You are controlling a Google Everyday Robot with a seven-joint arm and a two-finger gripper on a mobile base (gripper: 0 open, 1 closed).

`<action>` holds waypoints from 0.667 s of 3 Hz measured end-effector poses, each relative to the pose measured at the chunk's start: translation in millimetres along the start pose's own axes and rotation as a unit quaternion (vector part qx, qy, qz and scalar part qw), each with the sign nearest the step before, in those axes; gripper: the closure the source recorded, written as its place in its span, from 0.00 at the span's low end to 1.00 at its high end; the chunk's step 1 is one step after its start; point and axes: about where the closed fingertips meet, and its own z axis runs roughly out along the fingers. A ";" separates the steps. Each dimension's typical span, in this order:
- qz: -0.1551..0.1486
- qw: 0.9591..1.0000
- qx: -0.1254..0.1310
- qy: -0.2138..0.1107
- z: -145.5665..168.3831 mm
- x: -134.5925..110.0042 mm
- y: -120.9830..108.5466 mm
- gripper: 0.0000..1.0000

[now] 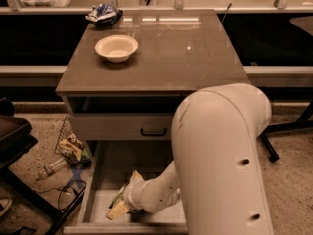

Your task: Pick green jalapeno chip bag from middle drawer and place on counter

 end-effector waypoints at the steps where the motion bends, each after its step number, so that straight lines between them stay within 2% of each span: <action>1: 0.021 0.999 0.023 0.016 9.9 19.5 -0.4 0.34; 2: 0.019 1.000 0.020 0.015 9.7 18.3 0.5 0.65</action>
Offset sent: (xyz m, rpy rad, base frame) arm -0.0040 -0.0062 -0.0179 -0.0262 0.0079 -0.0430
